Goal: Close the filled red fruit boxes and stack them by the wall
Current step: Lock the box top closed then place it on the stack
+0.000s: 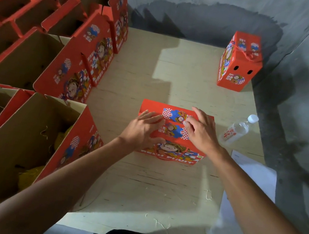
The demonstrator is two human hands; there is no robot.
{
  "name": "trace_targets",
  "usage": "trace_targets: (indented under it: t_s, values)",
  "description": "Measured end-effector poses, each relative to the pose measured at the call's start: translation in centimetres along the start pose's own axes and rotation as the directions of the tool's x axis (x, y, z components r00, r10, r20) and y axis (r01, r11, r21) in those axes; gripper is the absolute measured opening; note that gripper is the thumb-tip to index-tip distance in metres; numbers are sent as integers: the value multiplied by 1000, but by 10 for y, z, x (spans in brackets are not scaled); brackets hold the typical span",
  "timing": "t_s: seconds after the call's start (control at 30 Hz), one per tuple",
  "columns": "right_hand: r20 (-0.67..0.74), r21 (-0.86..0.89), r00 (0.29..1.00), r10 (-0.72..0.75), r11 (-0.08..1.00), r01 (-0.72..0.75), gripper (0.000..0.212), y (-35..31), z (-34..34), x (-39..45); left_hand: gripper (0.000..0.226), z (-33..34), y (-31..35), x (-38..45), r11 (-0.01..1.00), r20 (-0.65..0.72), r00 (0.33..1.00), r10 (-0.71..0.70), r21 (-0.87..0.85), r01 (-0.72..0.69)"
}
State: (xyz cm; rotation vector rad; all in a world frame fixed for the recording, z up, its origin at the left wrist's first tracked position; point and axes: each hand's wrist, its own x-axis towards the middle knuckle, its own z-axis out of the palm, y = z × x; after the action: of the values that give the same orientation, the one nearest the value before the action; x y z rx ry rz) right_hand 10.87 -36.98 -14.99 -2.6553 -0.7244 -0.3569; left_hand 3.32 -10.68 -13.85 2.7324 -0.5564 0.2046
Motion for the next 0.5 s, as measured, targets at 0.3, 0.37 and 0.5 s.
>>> trace_targets:
  t_s: [0.3, 0.37, 0.5]
  values:
    - [-57, 96, 995, 80, 993, -74, 29, -7, -14, 0, 18, 1, 16, 28, 902, -223, 896, -383, -298, 311]
    - [-20, 60, 998, 67, 996, -66, 37, -11, -17, -2, 24, 0, 14, 31, 935, -183, 922, -340, -172, 310]
    - [-16, 13, 999, 51, 999, -51, 45, -17, -11, -8, 33, -10, 9, 42, 949, -36, 955, -296, -124, 289]
